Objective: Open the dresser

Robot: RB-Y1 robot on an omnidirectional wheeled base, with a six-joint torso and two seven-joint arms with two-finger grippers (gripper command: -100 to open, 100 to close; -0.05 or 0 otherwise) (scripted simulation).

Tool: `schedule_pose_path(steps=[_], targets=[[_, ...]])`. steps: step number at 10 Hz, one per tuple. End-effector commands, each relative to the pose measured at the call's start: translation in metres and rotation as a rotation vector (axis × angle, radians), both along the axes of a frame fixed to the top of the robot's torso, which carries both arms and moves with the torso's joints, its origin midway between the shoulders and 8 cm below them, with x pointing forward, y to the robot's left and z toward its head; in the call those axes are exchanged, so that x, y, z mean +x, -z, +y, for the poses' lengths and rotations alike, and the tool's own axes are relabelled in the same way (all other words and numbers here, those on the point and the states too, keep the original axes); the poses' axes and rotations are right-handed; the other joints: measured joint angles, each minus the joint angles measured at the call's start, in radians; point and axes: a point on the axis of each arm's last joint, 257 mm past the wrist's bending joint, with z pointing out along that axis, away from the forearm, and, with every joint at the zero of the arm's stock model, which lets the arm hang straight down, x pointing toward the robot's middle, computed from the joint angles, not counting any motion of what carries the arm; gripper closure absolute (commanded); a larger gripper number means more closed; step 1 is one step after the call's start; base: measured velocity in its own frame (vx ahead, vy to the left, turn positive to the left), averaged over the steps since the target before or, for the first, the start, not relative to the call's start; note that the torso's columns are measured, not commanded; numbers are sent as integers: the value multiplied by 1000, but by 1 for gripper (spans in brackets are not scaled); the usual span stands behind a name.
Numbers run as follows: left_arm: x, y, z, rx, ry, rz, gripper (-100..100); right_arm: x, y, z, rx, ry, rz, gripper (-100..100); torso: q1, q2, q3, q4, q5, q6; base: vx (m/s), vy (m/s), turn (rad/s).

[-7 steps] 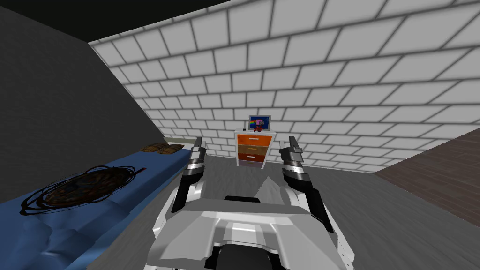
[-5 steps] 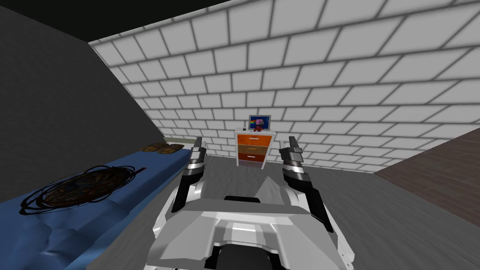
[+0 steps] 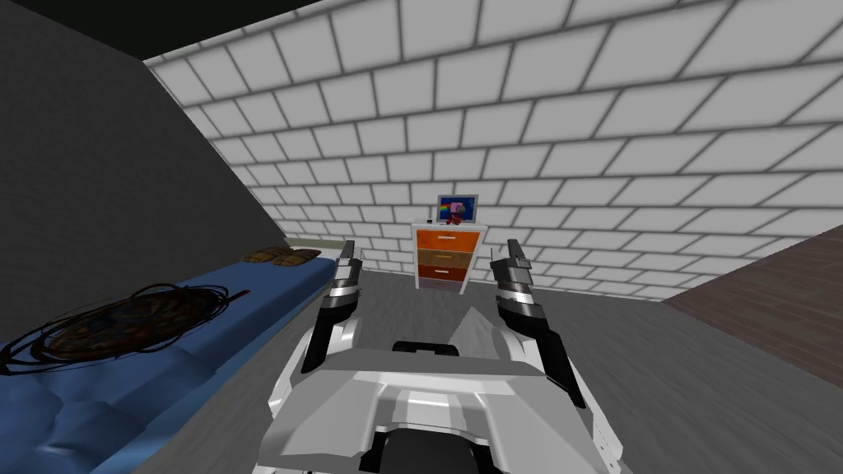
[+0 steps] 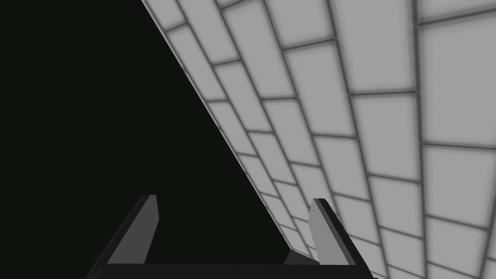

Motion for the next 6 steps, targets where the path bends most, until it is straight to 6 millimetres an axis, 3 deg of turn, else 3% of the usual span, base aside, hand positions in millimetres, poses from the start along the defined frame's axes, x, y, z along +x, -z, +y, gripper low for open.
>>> schedule_pose_path(steps=[1,2,3,6], targets=[[0,0,0,0,0,0,0,0,0,0,0,0,0,0,0,74,-148,74,0,0,0,0,0],[0,0,0,0,0,0,0,0,0,0,0,0,0,0,0,148,-295,148,0,0,0,0,0],[0,0,0,0,0,0,0,6,9,6,-43,-14,33,-100,0,221,-443,221,0,0,15,5,63],[0,0,0,0,0,1,0,23,43,16,-141,-31,146,-100,0,266,-537,267,0,0,29,11,107]])
